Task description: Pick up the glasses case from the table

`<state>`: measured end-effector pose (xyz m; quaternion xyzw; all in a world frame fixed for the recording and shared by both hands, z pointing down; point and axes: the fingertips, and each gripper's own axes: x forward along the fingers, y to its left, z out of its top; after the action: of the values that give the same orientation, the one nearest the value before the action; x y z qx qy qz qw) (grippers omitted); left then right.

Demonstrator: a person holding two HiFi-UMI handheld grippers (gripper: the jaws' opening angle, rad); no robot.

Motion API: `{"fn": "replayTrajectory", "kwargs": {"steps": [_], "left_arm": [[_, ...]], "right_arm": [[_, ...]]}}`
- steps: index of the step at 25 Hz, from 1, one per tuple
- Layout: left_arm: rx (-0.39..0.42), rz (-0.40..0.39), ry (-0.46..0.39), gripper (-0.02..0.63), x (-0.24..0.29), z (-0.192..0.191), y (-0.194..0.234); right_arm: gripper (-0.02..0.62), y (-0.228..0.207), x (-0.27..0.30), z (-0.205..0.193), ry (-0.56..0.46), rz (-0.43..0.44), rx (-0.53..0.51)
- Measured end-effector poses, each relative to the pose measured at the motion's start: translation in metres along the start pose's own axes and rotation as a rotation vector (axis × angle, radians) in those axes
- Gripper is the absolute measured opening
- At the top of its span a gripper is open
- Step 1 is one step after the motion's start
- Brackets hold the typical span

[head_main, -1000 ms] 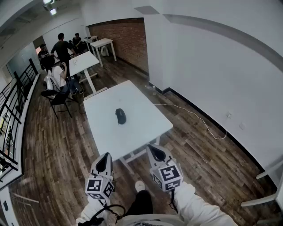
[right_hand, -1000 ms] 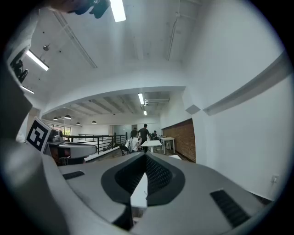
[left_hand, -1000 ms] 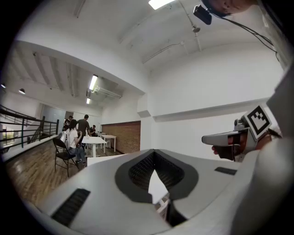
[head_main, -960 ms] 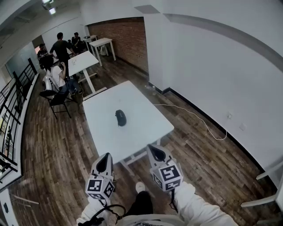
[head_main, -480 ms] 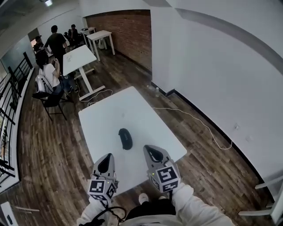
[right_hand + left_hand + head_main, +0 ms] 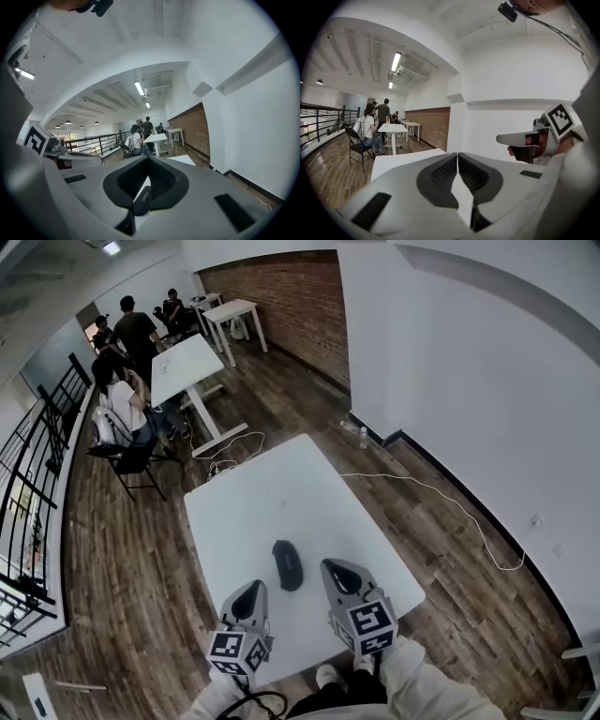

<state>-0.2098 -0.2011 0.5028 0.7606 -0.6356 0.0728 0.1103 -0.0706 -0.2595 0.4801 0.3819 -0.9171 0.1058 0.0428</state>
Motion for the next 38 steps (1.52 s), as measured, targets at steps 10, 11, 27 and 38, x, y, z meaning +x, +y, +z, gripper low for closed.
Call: {"fn": "replayTrajectory", "kwargs": {"steps": [10,11,27,38], "left_arm": [[-0.105,-0.041,0.09,0.349,0.05,-0.027,-0.016],[-0.111,-0.044,0.098,0.378,0.055,-0.029,-0.016],[-0.141,0.204,0.529,0.408,0.158,-0.184,0.052],[-0.202,0.208,0.666,0.376,0.164,-0.215,0.049]], "right_arm": [[0.008,-0.035,0.006,-0.007,0.019,-0.004,0.011],[0.008,-0.039,0.004,-0.009,0.022,-0.011,0.013],[0.008,-0.119,-0.05,-0.024,0.091,-0.177,-0.009],[0.008,-0.132,-0.061,-0.028,0.11,-0.2,-0.011]]}}
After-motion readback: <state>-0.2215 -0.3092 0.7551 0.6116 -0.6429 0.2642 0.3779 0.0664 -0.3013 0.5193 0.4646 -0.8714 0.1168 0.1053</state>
